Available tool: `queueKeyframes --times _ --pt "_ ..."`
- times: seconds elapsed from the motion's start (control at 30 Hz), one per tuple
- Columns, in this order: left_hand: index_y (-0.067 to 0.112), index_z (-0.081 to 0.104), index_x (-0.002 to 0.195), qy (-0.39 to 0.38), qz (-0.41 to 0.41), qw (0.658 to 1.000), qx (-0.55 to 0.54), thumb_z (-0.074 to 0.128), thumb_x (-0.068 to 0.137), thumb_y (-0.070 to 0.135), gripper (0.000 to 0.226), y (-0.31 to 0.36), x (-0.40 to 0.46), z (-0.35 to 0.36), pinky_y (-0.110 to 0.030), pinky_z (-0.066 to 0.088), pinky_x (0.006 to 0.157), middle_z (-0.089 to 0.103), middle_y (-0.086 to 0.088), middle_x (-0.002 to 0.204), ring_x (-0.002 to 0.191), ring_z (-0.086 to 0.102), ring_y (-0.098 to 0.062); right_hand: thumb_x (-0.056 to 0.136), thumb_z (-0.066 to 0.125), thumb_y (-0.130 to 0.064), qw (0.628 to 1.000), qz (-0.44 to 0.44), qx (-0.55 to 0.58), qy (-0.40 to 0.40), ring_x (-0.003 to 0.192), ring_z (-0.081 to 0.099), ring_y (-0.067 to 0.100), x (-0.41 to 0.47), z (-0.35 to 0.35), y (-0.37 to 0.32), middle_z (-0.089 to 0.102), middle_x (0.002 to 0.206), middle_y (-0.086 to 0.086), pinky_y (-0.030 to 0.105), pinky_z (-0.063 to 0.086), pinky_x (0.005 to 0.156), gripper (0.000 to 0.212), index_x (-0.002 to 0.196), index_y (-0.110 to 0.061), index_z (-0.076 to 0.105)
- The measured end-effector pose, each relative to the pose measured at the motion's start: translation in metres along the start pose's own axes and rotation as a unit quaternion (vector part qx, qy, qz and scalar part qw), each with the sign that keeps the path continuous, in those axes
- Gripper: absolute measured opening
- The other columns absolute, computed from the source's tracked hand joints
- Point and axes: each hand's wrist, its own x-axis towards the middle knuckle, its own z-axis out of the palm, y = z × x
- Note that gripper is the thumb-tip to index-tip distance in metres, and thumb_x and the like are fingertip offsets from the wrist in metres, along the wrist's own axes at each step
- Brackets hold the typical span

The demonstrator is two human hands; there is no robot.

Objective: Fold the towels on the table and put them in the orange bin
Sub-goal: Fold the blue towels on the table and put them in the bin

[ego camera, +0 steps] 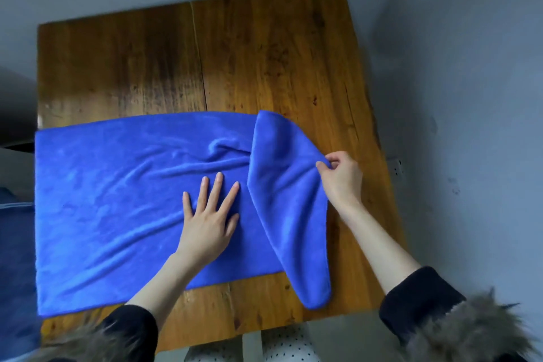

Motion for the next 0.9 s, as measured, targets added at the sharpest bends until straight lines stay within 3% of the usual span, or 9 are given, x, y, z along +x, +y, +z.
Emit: queueKeyframes --times 0.1,0.2,0.27,0.37,0.5,0.6,0.7,0.77,0.9 --pt "0.019 0.038 0.142 0.011 -0.004 1.000 -0.010 0.028 0.088 0.041 0.060 0.005 -0.002 -0.008 -0.067 0.022 0.102 0.028 -0.013 0.151 0.138 0.025 -0.041 0.087 0.061 -0.012 0.996 -0.021 0.040 0.074 0.085 0.054 0.018 0.022 -0.031 -0.001 0.056 0.090 0.001 0.022 0.040 0.074 0.015 0.102 -0.008 0.062" --pt "0.013 0.051 0.133 0.047 -0.008 0.999 -0.016 0.062 0.084 0.023 0.052 0.012 0.000 -0.011 -0.068 0.030 0.097 0.041 -0.018 0.144 0.132 0.036 -0.044 0.086 0.061 -0.015 0.983 -0.015 0.073 0.166 0.081 0.053 0.013 0.050 -0.060 0.000 0.056 0.088 -0.003 0.009 0.031 0.064 0.015 0.101 -0.011 0.063" --pt "0.010 0.056 0.128 0.059 -0.025 0.998 -0.023 0.072 0.078 0.014 0.053 0.018 0.003 -0.014 -0.067 0.031 0.095 0.045 -0.021 0.139 0.129 0.040 -0.045 0.087 0.062 -0.019 0.983 -0.005 0.091 0.162 0.082 0.055 0.013 0.065 -0.069 0.004 0.057 0.088 -0.004 0.007 0.031 0.063 0.020 0.106 -0.012 0.060" --pt "0.005 0.056 0.124 0.072 -0.050 0.995 -0.044 0.070 0.078 0.011 0.048 0.029 0.010 -0.020 -0.067 0.030 0.097 0.046 -0.026 0.135 0.129 0.039 -0.044 0.089 0.061 -0.029 0.995 0.026 0.063 0.074 0.084 0.053 0.012 0.074 -0.069 0.022 0.056 0.093 -0.003 0.016 0.035 0.067 0.038 0.120 -0.010 0.053" --pt "0.003 0.053 0.127 0.101 0.020 0.993 -0.049 0.068 0.079 0.006 0.051 0.045 0.022 -0.024 -0.064 0.032 0.101 0.043 -0.026 0.138 0.131 0.037 -0.044 0.090 0.059 -0.030 0.999 0.023 -0.016 0.029 0.079 0.051 0.012 0.070 -0.069 0.059 0.058 0.092 -0.001 0.018 0.033 0.058 0.032 0.114 -0.010 0.058" --pt "0.013 0.039 0.141 0.047 0.073 0.996 -0.037 0.053 0.091 0.016 0.052 0.062 0.030 -0.022 -0.057 0.018 0.112 0.021 -0.015 0.154 0.143 0.014 -0.036 0.089 0.061 -0.027 0.998 0.006 -0.061 0.015 0.078 0.051 0.013 0.064 -0.070 0.072 0.059 0.092 0.000 0.020 0.035 0.063 0.029 0.112 -0.009 0.060" --pt "0.023 0.018 0.149 -0.010 0.056 0.998 -0.002 0.039 0.097 0.030 0.056 0.077 0.036 -0.016 -0.055 0.006 0.113 -0.001 -0.007 0.158 0.145 -0.004 -0.029 0.089 0.060 -0.025 0.993 -0.009 -0.119 -0.009 0.070 0.049 0.014 0.056 -0.070 0.074 0.058 0.087 -0.001 0.024 0.035 0.063 0.026 0.110 -0.010 0.059" --pt "0.024 0.014 0.149 -0.016 0.040 0.999 0.000 0.039 0.097 0.031 0.058 0.083 0.037 -0.016 -0.056 0.006 0.113 -0.004 -0.007 0.158 0.145 -0.007 -0.029 0.090 0.058 -0.025 0.990 -0.025 -0.140 -0.018 0.068 0.050 0.017 0.044 -0.069 0.075 0.061 0.089 0.002 0.026 0.036 0.061 0.027 0.111 -0.009 0.057" --pt "0.023 0.020 0.148 -0.002 0.037 0.999 0.010 0.041 0.096 0.023 0.056 0.083 0.036 -0.021 -0.054 0.012 0.112 0.004 -0.007 0.157 0.145 0.000 -0.028 0.092 0.054 -0.023 0.983 -0.096 -0.154 -0.009 0.085 0.059 0.023 0.007 -0.069 0.084 0.061 0.102 0.005 0.027 0.039 0.066 0.028 0.116 -0.007 0.053"
